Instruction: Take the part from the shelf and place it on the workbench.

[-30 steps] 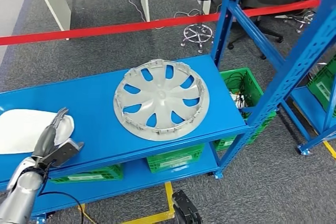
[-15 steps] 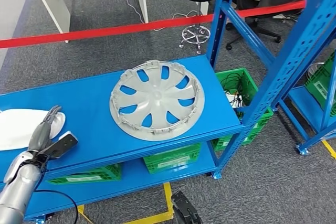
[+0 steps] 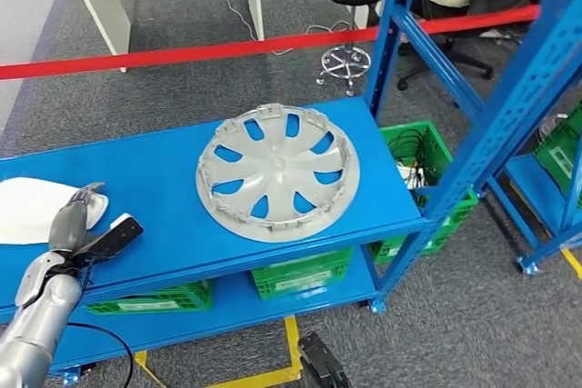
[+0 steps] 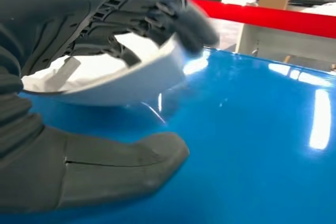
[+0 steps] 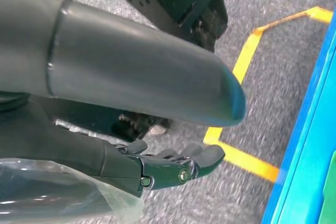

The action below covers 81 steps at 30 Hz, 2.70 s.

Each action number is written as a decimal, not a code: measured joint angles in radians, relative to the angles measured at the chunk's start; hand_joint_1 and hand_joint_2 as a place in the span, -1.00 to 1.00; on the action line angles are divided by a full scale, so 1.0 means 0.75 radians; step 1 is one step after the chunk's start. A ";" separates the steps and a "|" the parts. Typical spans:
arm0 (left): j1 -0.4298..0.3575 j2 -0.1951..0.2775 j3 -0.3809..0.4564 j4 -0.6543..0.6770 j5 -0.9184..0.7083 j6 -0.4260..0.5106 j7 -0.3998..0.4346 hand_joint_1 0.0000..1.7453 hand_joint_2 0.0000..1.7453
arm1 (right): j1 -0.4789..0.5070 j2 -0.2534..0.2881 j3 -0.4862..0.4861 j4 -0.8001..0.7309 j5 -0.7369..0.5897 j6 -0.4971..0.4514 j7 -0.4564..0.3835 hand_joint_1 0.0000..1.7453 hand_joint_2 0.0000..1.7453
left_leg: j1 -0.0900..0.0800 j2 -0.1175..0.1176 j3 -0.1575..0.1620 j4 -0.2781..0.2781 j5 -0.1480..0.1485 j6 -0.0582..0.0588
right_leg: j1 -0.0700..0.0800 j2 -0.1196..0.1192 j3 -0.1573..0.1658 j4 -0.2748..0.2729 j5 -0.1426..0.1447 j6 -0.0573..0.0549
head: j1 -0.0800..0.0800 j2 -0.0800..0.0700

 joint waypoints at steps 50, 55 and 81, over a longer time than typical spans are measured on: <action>0.019 -0.117 -0.004 -0.087 -0.116 0.427 -0.129 -0.63 1.00 | -0.002 -0.003 -0.029 -0.001 0.082 0.082 -0.001 -1.00 -1.00 | 0.002 0.002 -0.011 0.001 -0.001 0.020 | 0.013 0.001 -0.038 0.028 -0.013 -0.005 | -0.005 0.000; 0.015 -0.120 -0.006 -0.128 -0.127 0.419 -0.130 -1.00 -1.00 | -0.003 -0.005 -0.029 -0.001 0.092 0.098 0.003 -1.00 -1.00 | -0.002 0.005 -0.012 0.001 0.000 0.039 | 0.013 0.000 -0.200 0.363 -0.146 0.003 | -0.003 0.000; 0.022 0.057 -0.212 -0.279 -0.190 -0.091 -0.069 -1.00 -1.00 | -0.003 0.003 -0.042 -0.004 0.104 0.036 0.002 -1.00 -1.00 | -0.001 0.005 -0.020 0.004 0.001 0.023 | 0.014 0.006 -0.039 0.045 -0.032 -0.010 | -0.007 0.000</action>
